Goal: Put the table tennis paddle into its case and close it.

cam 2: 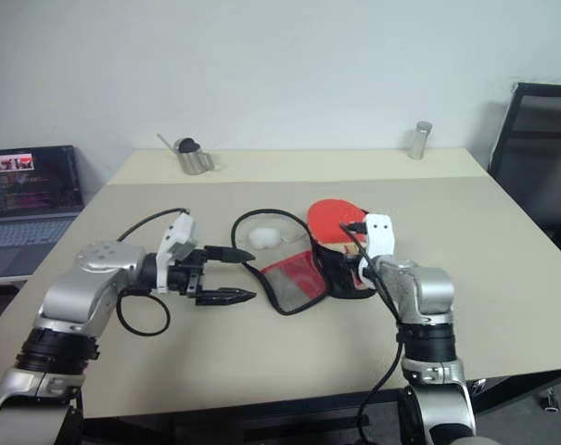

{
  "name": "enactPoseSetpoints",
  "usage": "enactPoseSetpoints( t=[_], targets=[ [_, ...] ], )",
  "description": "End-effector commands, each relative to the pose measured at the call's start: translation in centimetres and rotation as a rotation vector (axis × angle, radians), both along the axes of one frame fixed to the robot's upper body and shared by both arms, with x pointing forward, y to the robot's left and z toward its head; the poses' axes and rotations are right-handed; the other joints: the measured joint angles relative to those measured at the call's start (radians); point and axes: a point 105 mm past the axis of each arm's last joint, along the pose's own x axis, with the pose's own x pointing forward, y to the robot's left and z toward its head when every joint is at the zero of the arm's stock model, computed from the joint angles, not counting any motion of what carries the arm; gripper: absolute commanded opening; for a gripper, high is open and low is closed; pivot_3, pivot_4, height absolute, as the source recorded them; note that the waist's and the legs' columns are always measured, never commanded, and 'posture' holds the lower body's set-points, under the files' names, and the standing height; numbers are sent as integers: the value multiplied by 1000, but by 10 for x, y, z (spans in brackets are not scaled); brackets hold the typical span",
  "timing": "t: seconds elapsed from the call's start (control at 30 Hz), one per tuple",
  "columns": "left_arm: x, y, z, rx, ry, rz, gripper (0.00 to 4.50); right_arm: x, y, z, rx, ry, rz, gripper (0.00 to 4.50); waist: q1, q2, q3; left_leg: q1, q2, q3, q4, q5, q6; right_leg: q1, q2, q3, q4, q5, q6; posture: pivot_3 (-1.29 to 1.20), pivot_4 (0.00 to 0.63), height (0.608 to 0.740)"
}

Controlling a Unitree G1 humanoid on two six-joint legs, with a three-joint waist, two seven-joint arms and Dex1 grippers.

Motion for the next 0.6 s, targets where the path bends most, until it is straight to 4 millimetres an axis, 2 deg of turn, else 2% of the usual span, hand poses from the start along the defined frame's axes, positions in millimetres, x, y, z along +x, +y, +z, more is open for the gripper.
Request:
enactPoseSetpoints(
  t=[0.03, 0.2, 0.33, 0.6],
  targets=[
    [-3, 2, 14, -11, -57, 1, 4500, 17, -8, 18, -22, -111, -61, 1114, 0, 0, 0, 0, 0, 0, 0, 0, 0, 0, 0, 0, 0, 0, 0, 0, 150, 740],
    [-2, 4, 14, -9, -57, 13, 4500, 25, -14, 9, -55, -111, -81, 1114, -4, 0, 0, 0, 0, 1, 0, 0, 0, -1, 0, 0, 0, 0, 0, 0, 150, 740],
    [-2, 3, 14, -11, -57, 17, 4500, 28, -5, 3, -53, -103, -72, 1114, -6, 0, 0, 0, 1, 1, 0, 0, 0, -1, 0, 0, 1, 0, 0, 0, 150, 740],
    [0, 4, 14, -9, -57, 23, 4500, 31, 1, 3, -55, -109, -77, 1114, -6, 0, 0, 0, 1, 1, 0, 0, 0, -1, 1, 1, 2, 0, 0, 0, 150, 740]
  ],
)
